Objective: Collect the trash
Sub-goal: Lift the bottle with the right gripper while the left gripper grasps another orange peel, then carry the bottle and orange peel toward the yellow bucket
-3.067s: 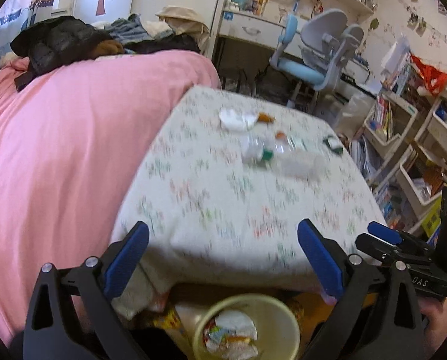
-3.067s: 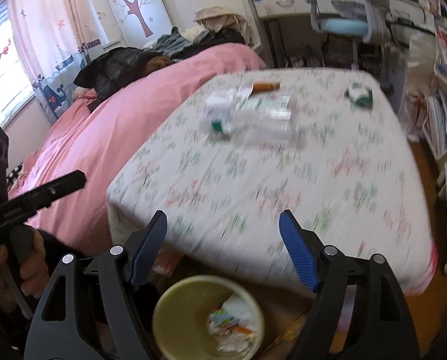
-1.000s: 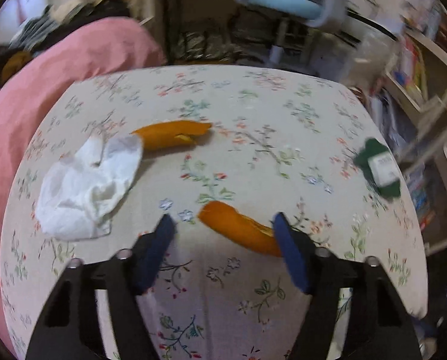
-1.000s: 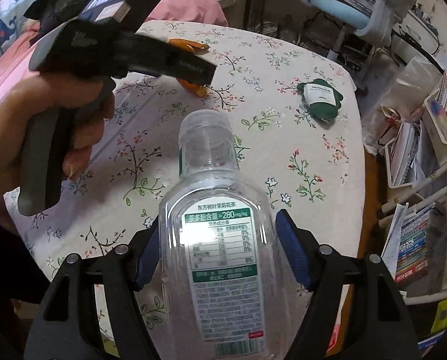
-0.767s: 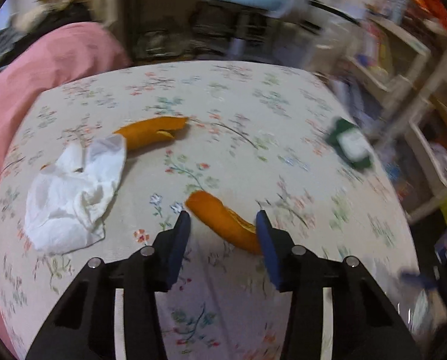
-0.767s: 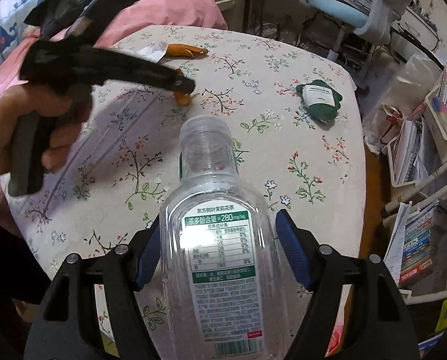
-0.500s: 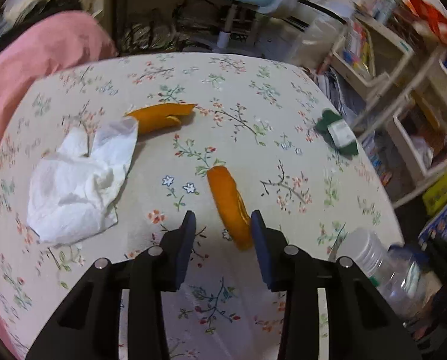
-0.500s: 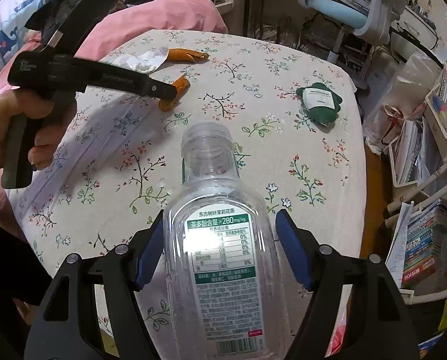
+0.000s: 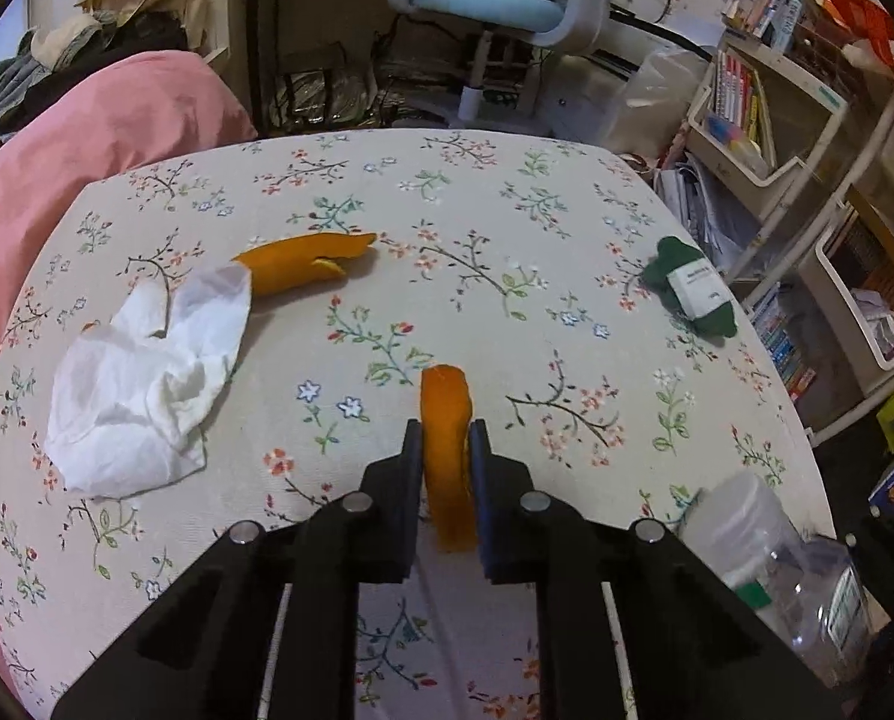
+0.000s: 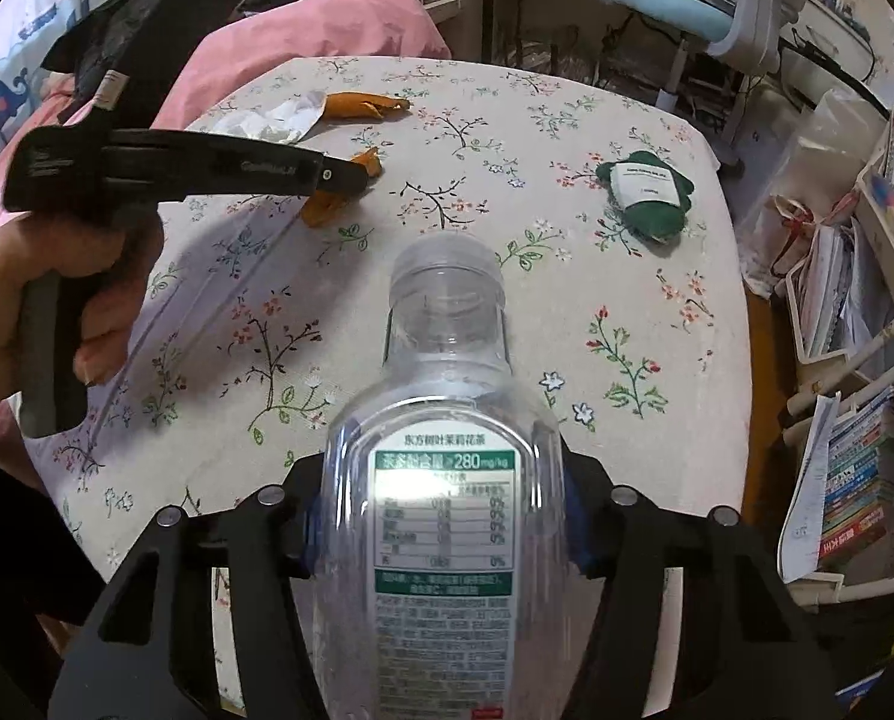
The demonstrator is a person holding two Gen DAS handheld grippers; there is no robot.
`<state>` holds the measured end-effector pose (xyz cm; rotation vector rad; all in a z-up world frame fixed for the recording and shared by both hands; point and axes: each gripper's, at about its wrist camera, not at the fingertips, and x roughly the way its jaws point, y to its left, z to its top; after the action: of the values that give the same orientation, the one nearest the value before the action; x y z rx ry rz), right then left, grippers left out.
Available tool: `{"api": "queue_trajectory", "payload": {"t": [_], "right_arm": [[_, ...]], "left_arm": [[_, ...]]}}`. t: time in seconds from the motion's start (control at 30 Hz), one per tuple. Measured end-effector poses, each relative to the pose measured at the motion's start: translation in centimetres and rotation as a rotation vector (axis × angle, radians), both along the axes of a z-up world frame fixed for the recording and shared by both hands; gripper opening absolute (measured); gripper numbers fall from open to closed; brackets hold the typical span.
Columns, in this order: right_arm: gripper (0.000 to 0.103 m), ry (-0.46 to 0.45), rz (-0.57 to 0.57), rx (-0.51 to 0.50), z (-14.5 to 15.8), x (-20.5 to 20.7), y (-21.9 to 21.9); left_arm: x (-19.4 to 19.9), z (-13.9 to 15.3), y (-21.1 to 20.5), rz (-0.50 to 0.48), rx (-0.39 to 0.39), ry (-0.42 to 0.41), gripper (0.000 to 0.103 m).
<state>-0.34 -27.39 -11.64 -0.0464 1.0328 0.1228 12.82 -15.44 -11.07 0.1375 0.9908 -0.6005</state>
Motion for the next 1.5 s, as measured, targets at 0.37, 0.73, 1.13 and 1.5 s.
{"api": "queue_trajectory", "payload": {"t": [0.37, 0.73, 1.13, 1.5], "right_arm": [[0.056, -0.059, -0.092, 0.433, 1.5, -0.2, -3.2], [0.056, -0.129, -0.024, 0.576, 3.9, -1.6, -0.9], [0.056, -0.159, 0.071, 0.637, 3.7, -7.0, 4.3], [0.056, -0.134, 0.148, 0.633, 3.4, -13.1, 7.5]], "left_arm": [[-3.7, 4.9, 4.1, 0.058, 0.005, -0.179, 0.015], [-8.6, 7.9, 9.3, 0.122, -0.002, -0.267, 0.015], [-13.0, 8.7, 12.8, 0.173, -0.019, -0.303, 0.015], [-16.4, 8.5, 15.1, 0.197, -0.06, -0.29, 0.015]]}}
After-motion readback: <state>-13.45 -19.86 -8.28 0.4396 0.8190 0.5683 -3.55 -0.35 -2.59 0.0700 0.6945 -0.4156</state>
